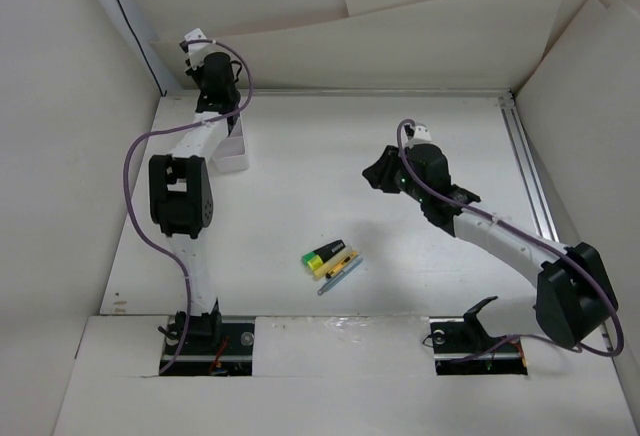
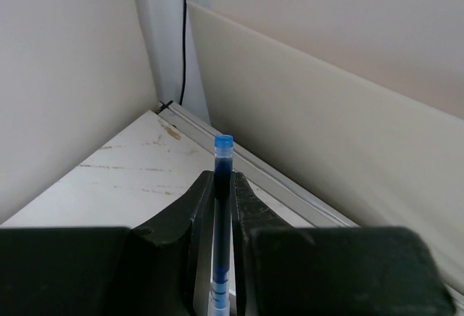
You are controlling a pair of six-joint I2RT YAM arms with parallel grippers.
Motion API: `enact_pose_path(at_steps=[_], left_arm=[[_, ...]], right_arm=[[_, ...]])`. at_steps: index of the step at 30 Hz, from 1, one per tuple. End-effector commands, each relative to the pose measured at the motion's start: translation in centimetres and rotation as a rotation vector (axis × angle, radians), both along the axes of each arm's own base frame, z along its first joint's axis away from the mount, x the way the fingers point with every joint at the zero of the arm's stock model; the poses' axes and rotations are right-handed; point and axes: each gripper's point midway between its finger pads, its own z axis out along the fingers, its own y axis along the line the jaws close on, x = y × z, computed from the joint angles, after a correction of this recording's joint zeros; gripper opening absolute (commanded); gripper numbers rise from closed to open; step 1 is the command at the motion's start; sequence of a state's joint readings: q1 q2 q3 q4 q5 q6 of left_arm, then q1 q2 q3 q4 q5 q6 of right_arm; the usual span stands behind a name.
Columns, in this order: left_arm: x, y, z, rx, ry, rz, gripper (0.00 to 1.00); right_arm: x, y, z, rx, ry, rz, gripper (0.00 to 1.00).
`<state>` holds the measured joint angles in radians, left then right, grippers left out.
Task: Sort the stationery into containers
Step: Place the pen in the storage box.
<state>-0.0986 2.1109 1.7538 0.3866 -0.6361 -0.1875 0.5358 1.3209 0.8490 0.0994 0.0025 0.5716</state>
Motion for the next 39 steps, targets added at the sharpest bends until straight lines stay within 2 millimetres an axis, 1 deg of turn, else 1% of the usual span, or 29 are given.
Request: enact_pose_path(at_steps=[1,2,3,4,5,6,7,8,9,11,12,13,15,16,17,18,21,22,24,26,27,29,30,33,35,36,37,38,39], left_arm=[[-0.1,0.1,2.1,0.052,-0.075,0.033,0.0],[-0.2,0.2,2.3,0.051,-0.083,0.043,0.0],[0.0,0.3,2.0,0.062,-0.079,0.043,0.0],[-0.2,0.4,2.0,0.07,-0.073,0.051,0.0],[-0.1,-0.2,2.2,0.068,-0.083,0.041,0.0],[-0.1,-0.2,2.0,0.075,-0.083,0.041,0.0],[-0.2,0.0,2.2,0.082,-0.089,0.052,0.0],[-0.1,-0.7,1.5,0.081,-0.091,0.042,0.0],[-0.3,-0.5,0.9,0.094,-0.071,0.051,0.0],[-0.3,-0.5,1.2,0.093,-0.081,0.052,0.0],[-0.3,-0.4,0.2,0.096,-0.063,0.06,0.0],[-0.3,-0.4,0.4,0.094,-0.071,0.061,0.0],[-0.5,-0.4,-0.6,0.088,-0.064,0.06,0.0],[-0.4,-0.4,-0.4,0.086,-0.074,0.061,0.0],[-0.6,-0.2,-0.8,0.088,-0.064,0.071,0.0],[-0.6,-0.2,-0.8,0.08,-0.069,0.071,0.0],[-0.7,-0.2,-1.2,0.082,-0.06,0.071,0.0],[-0.8,-0.2,-1.7,0.083,-0.049,0.07,0.0],[-0.9,-0.2,-2.1,0.078,-0.045,0.07,0.0],[-1.1,-0.2,-2.0,0.078,-0.045,0.07,0.01],[-1.2,-0.2,-2.7,0.071,-0.037,0.07,0.01],[-1.8,-0.3,-2.0,0.06,-0.048,0.06,0.07],[-1.9,-0.5,-1.7,0.049,-0.054,0.052,0.15],[-2.8,-0.6,-1.3,0.043,-0.047,0.033,0.3],[-3.1,-0.8,-0.7,0.032,-0.056,0.023,0.38],[-3.4,-0.8,0.3,0.019,-0.071,0.024,0.4],[-3.6,-0.9,0.0,0.015,-0.046,0.013,0.41],[-3.7,-1.1,0.8,0.004,-0.054,0.003,0.41],[-4.1,-1.2,2.3,-0.015,-0.069,-0.005,0.42]], right_arm=[[0.8,0.5,1.8,0.03,-0.082,0.024,0.38],[0.8,0.5,1.8,0.03,-0.082,0.024,0.38],[0.8,0.5,2.0,0.034,-0.09,0.024,0.38],[0.7,0.4,1.5,0.03,-0.082,0.024,0.38],[0.7,0.4,1.5,0.03,-0.082,0.024,0.38],[0.8,0.5,1.8,0.035,-0.091,0.024,0.38],[0.8,0.5,1.8,0.035,-0.091,0.024,0.38],[0.7,0.4,1.3,0.031,-0.084,0.024,0.38],[0.7,0.4,1.3,0.031,-0.083,0.024,0.38],[0.7,0.4,1.9,0.04,-0.099,0.024,0.38],[0.7,0.4,1.9,0.032,-0.104,0.027,0.38],[0.5,0.5,1.7,0.035,-0.103,0.036,0.38],[0.3,0.5,2.0,0.044,-0.113,0.044,0.38],[0.2,0.5,2.4,0.048,-0.121,0.044,0.38],[0.2,0.5,2.4,0.048,-0.121,0.044,0.38],[0.3,0.5,2.6,0.053,-0.129,0.044,0.38],[0.1,0.4,2.6,0.054,-0.131,0.044,0.38],[0.1,0.4,2.6,0.054,-0.131,0.044,0.38],[-0.1,0.7,2.6,0.054,-0.131,0.053,0.38],[-0.1,0.7,2.6,0.054,-0.131,0.053,0.38],[-0.1,0.7,2.6,0.054,-0.131,0.053,0.38],[-0.1,0.7,2.6,0.054,-0.131,0.053,0.38],[-0.3,0.8,2.9,0.061,-0.137,0.062,0.38],[-0.3,0.8,2.9,0.061,-0.137,0.062,0.38],[-0.3,0.8,2.9,0.061,-0.137,0.062,0.4],[-0.3,0.8,2.9,0.061,-0.137,0.062,0.4],[-0.3,0.8,2.9,0.061,-0.137,0.062,0.41],[-0.3,0.8,2.9,0.061,-0.137,0.062,0.41],[-0.6,1.1,3.3,0.066,-0.145,0.071,0.42]])
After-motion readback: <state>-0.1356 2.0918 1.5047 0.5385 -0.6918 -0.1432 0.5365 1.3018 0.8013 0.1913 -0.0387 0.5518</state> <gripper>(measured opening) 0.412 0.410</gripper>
